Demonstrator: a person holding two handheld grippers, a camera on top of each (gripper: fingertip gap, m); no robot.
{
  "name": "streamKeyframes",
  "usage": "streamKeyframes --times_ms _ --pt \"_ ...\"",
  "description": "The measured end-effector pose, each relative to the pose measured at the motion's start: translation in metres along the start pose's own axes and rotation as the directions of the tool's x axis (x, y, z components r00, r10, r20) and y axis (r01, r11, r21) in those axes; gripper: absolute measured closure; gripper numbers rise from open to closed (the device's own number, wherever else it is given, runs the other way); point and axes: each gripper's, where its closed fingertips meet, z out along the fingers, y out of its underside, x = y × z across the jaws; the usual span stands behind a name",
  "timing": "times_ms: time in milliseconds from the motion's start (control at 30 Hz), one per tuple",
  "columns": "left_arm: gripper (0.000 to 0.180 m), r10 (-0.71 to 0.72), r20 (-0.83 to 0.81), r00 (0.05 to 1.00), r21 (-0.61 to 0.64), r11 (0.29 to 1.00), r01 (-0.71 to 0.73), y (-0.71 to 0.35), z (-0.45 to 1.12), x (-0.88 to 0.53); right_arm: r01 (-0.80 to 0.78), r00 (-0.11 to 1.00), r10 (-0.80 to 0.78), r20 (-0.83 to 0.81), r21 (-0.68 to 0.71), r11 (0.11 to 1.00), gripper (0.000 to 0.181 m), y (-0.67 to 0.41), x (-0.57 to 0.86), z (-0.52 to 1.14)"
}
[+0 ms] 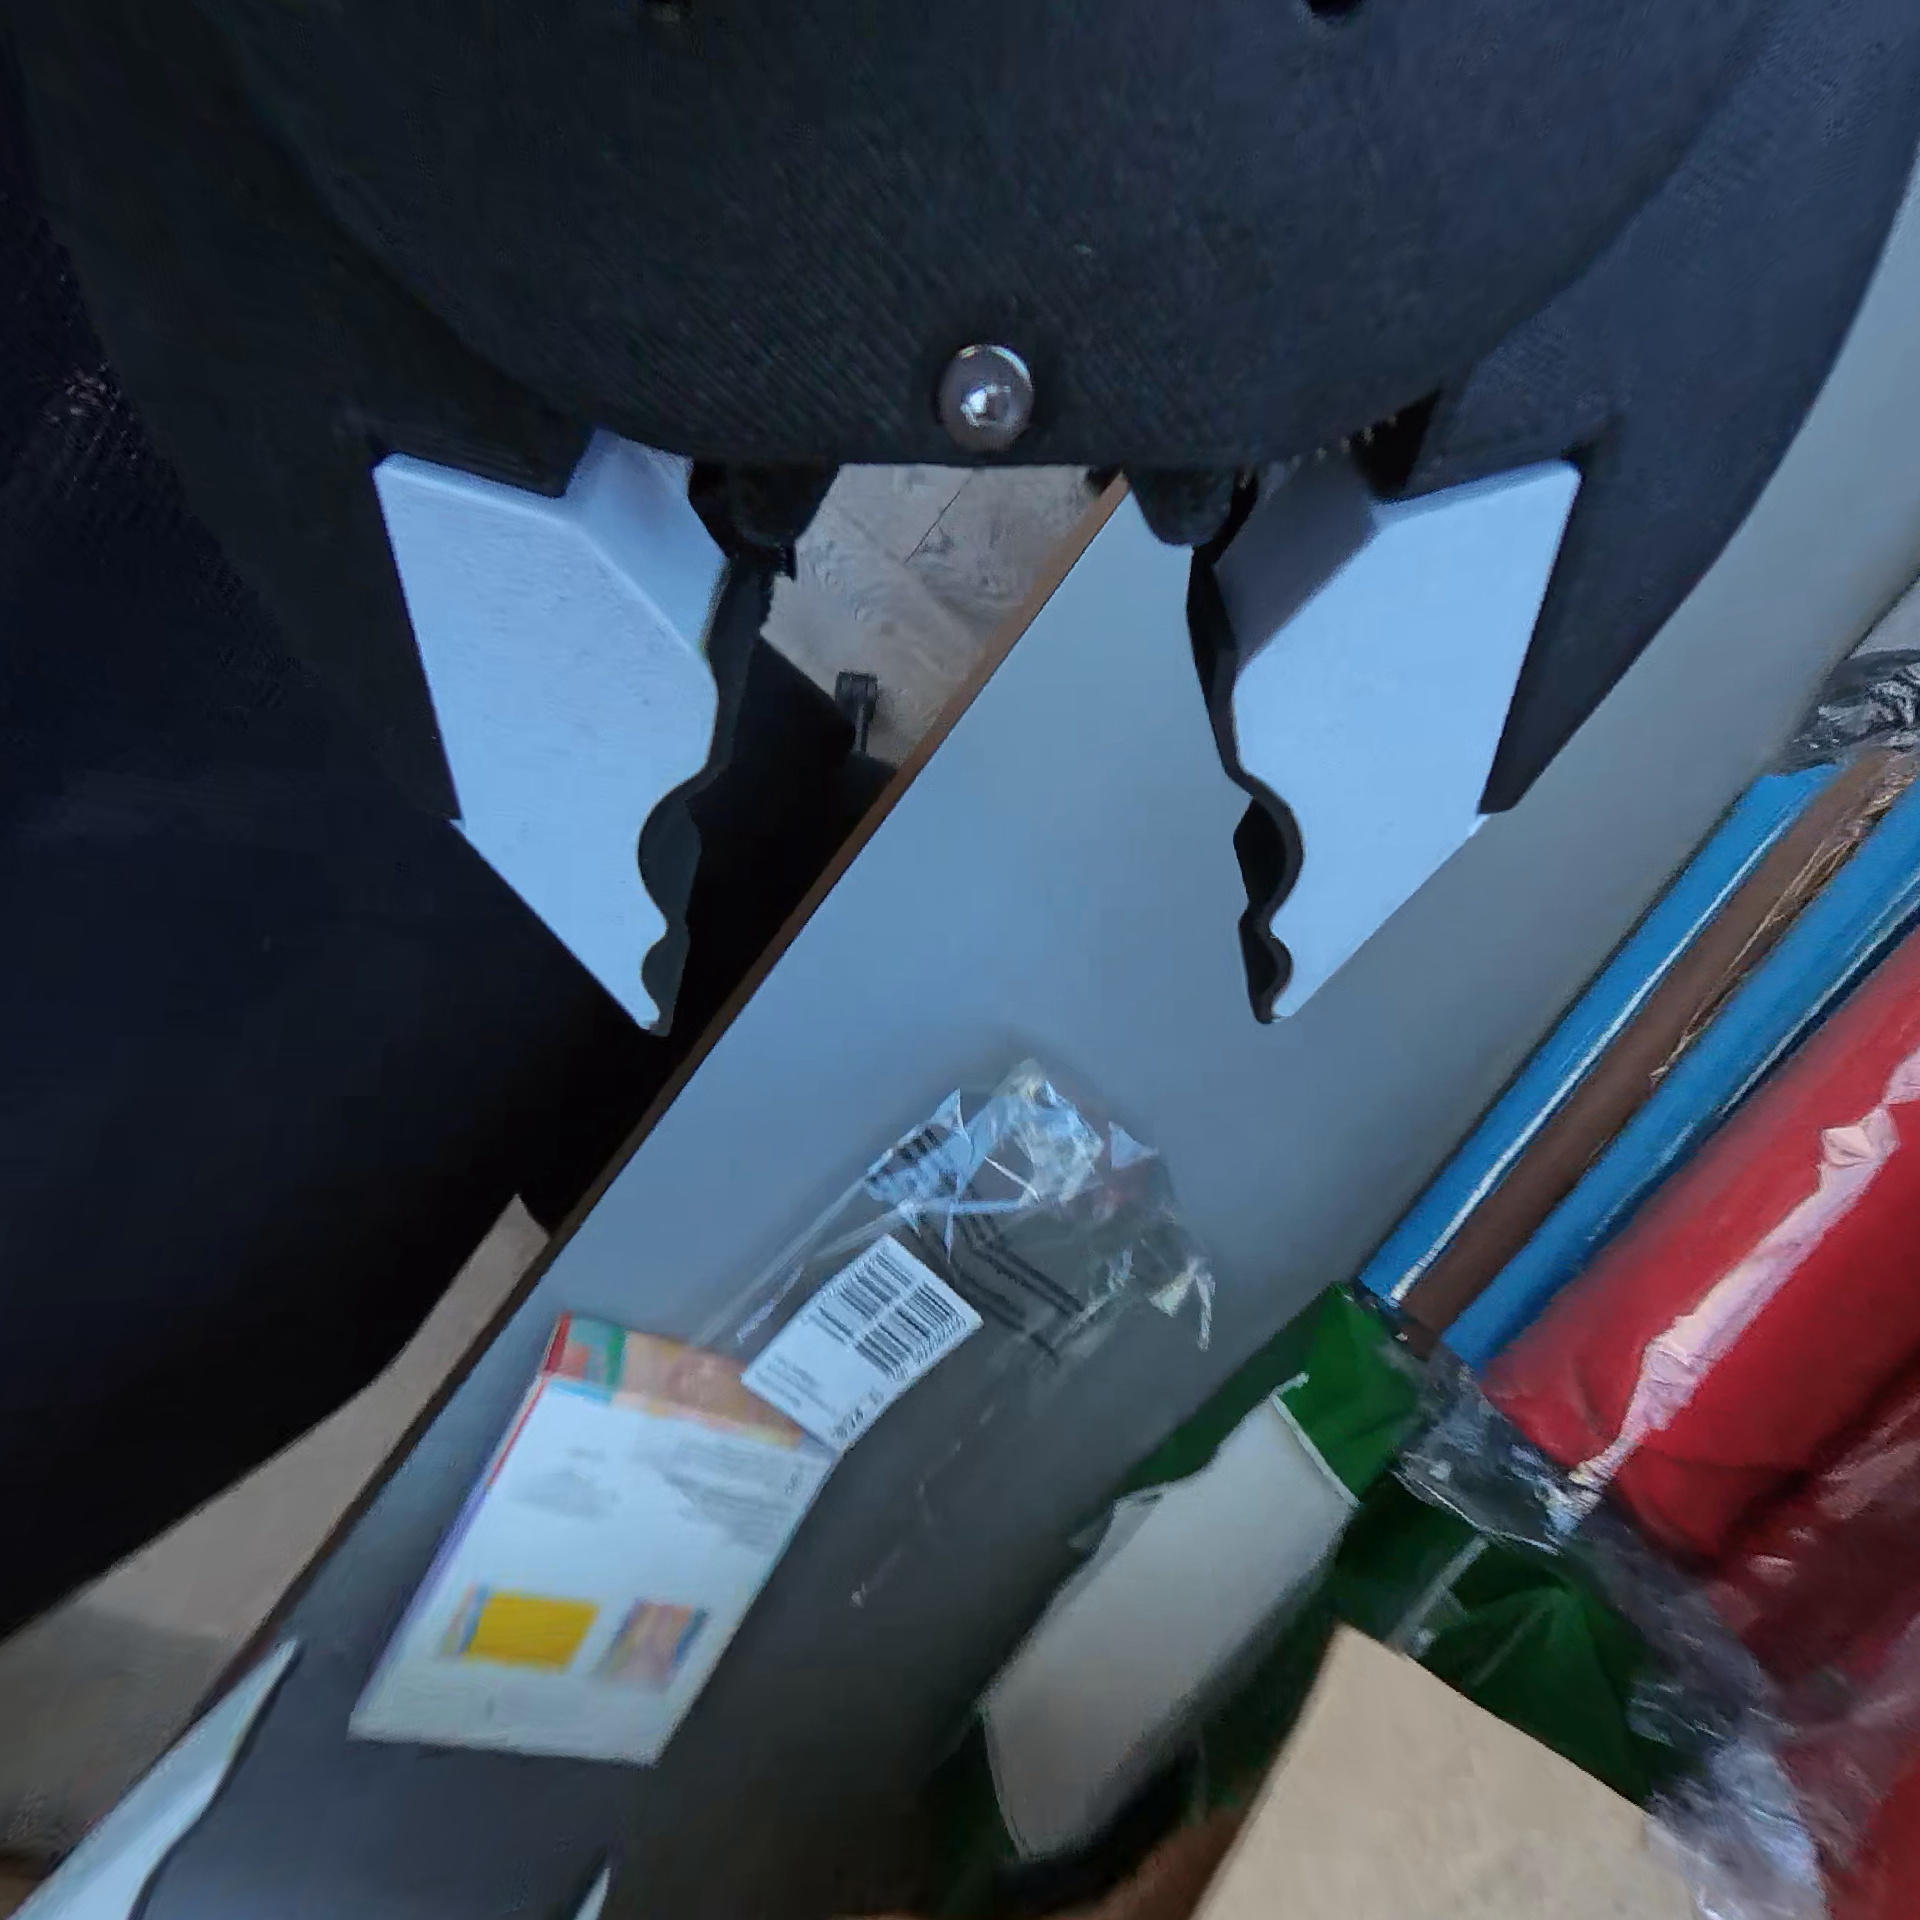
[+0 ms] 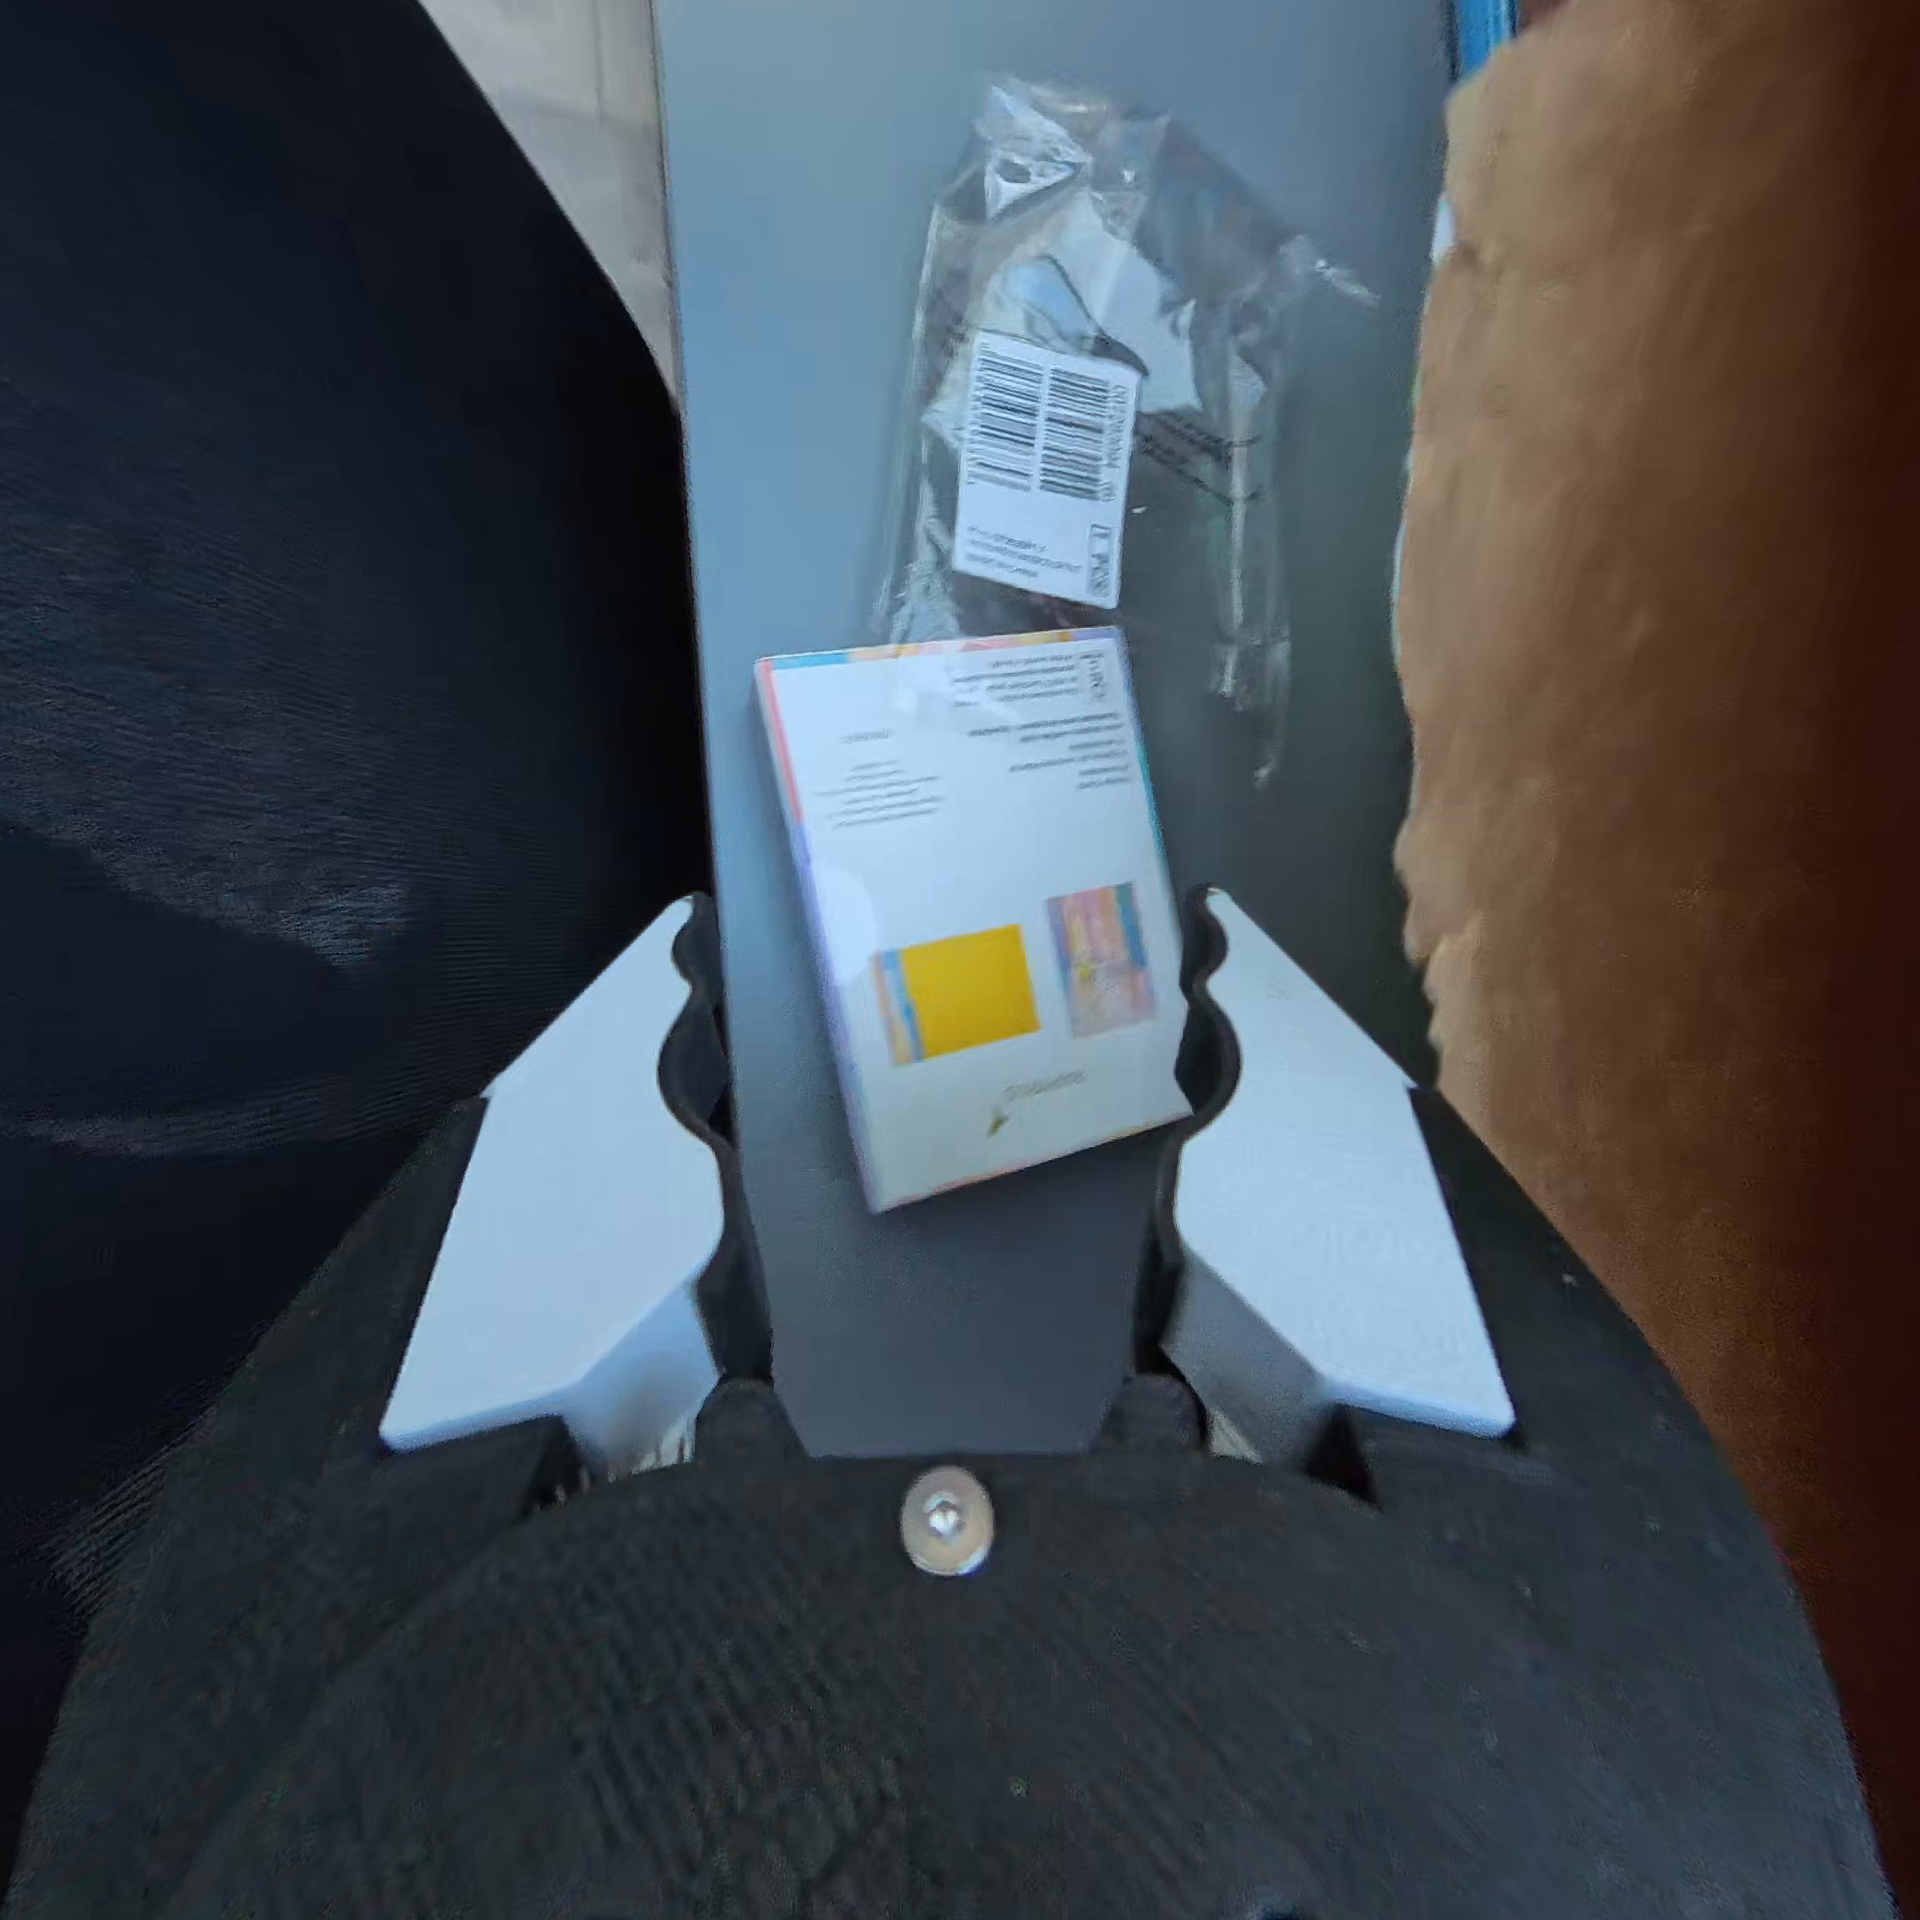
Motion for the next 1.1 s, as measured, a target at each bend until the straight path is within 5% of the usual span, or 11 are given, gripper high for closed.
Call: streamKeyframes --times_ms 33,300,433,567,700,1000,1100 --pt "0.077 0.021 -0.016 1.0 -0.023 1.0 -0.021 0.004 0.002 0.003 -0.038 0.999 0.037 0.032 0.024 0.999 0.091 0.006 -0.005 -0.005" --pt "0.086 0.198 -0.103 0.975 -0.082 0.975 -0.206 0.0 0.041 0.012 -0.13 0.987 0.116 0.11 0.128 0.983 0.062 0.044 0.004 0.014" --pt "0.103 0.412 -0.13 0.902 -0.073 0.903 -0.423 -0.008 0.071 0.025 -0.05 0.999 0.048 0.014 0.22 0.974 0.06 0.035 0.018 0.024" --pt "0.109 0.572 -0.093 0.815 -0.023 0.817 -0.576 -0.019 0.1 0.033 -0.121 0.99 0.103 0.094 0.205 0.971 0.059 0.039 0.019 0.041" --pt "0.111 0.577 -0.102 0.81 -0.02 0.813 -0.582 -0.023 0.126 0.032 -0.178 0.975 0.155 0.159 0.143 0.974 0.061 0.049 0.014 0.058" --pt "0.18 0.611 -0.142 0.779 -0.068 0.779 -0.623 -0.012 0.146 0.031 -0.211 0.975 0.2 0.095 0.12 0.97 0.063 0.077 0.009 0.037" --pt "0.18 0.567 -0.154 0.81 -0.076 0.81 -0.581 -0.015 0.135 0.034 -0.251 0.967 0.245 0.07 0.101 0.963 0.063 0.097 0.01 0.023"
